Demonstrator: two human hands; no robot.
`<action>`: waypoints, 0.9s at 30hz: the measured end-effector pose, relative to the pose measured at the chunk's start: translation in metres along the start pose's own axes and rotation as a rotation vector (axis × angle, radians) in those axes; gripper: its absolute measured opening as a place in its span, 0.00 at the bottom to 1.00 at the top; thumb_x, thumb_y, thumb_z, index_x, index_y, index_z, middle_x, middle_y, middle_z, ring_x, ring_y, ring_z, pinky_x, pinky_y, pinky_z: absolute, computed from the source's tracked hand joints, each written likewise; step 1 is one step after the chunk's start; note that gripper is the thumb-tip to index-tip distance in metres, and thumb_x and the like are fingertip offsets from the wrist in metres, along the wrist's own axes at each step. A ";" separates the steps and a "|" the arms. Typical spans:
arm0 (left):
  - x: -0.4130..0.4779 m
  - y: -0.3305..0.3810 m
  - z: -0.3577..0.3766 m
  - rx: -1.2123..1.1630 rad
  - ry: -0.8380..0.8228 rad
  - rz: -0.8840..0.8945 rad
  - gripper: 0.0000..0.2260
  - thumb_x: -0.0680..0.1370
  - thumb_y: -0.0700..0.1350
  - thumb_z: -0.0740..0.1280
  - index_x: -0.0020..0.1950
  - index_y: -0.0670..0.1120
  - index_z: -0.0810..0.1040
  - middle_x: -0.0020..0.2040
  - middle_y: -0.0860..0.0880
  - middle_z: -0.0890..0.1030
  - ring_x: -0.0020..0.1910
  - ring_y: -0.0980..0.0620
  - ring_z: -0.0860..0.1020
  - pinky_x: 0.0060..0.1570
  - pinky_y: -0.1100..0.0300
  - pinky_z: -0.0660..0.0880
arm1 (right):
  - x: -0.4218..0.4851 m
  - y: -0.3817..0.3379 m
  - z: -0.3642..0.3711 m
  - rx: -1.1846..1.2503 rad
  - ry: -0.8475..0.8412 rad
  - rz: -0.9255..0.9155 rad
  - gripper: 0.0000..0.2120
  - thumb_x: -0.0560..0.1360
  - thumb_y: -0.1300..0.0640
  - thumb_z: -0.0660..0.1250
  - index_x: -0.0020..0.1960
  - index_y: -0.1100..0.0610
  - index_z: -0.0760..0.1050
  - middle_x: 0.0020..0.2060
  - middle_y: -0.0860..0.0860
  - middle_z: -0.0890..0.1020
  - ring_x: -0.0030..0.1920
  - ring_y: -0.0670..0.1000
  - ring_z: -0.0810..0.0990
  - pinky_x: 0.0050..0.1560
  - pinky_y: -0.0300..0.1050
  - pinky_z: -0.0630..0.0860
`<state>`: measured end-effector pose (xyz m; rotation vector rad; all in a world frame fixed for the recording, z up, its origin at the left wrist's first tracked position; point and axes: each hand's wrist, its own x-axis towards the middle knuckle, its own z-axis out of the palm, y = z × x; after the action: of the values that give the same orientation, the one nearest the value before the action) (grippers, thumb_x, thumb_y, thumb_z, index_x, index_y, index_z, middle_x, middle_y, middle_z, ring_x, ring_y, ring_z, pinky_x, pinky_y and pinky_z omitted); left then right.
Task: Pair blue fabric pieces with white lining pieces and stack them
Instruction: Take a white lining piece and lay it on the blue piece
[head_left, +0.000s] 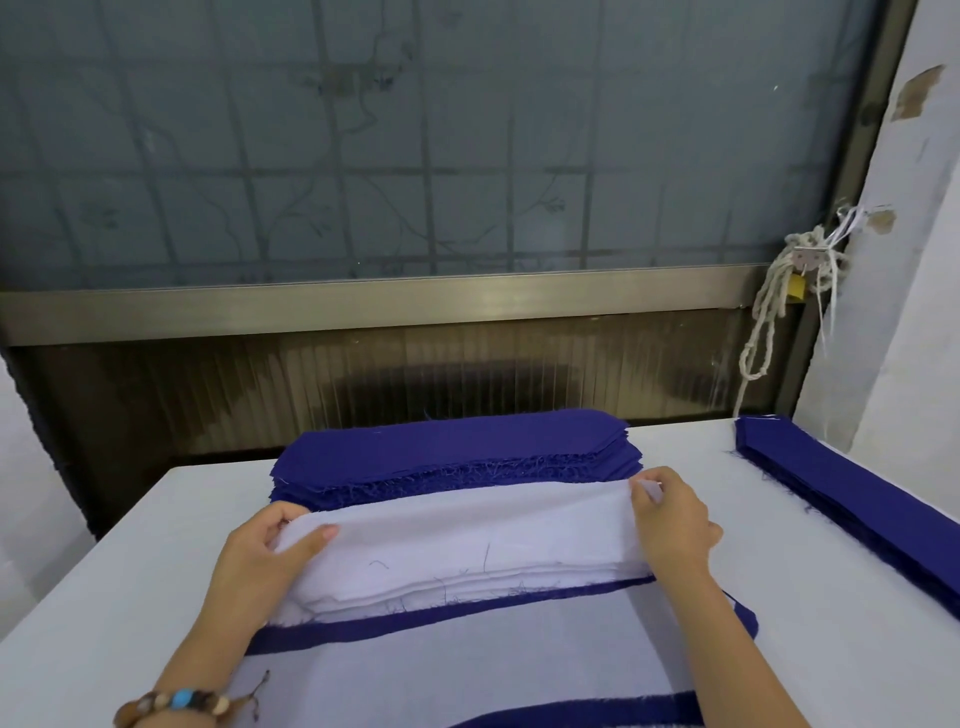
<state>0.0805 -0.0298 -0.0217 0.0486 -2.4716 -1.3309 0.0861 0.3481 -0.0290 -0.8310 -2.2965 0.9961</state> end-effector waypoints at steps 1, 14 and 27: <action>0.001 0.001 0.000 -0.021 0.015 -0.022 0.07 0.74 0.46 0.73 0.46 0.49 0.76 0.45 0.52 0.79 0.47 0.49 0.76 0.41 0.61 0.72 | 0.000 0.001 0.000 0.008 0.013 0.001 0.08 0.81 0.55 0.58 0.55 0.52 0.74 0.43 0.50 0.76 0.45 0.52 0.71 0.56 0.49 0.62; -0.006 0.004 0.004 -0.278 0.259 -0.175 0.08 0.79 0.48 0.66 0.49 0.45 0.80 0.41 0.45 0.81 0.44 0.43 0.77 0.53 0.51 0.72 | -0.001 0.008 0.005 0.377 0.103 -0.066 0.01 0.79 0.58 0.65 0.48 0.54 0.74 0.42 0.49 0.78 0.43 0.50 0.75 0.47 0.43 0.68; 0.001 0.011 0.007 -0.215 0.306 -0.294 0.08 0.80 0.40 0.64 0.55 0.38 0.80 0.40 0.43 0.79 0.37 0.47 0.75 0.48 0.54 0.72 | 0.003 0.007 -0.010 0.401 0.027 -0.090 0.03 0.78 0.58 0.65 0.45 0.54 0.75 0.39 0.46 0.77 0.39 0.45 0.73 0.40 0.36 0.67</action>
<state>0.0783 -0.0178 -0.0159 0.5401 -2.1119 -1.5659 0.0925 0.3589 -0.0280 -0.5645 -1.9934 1.3336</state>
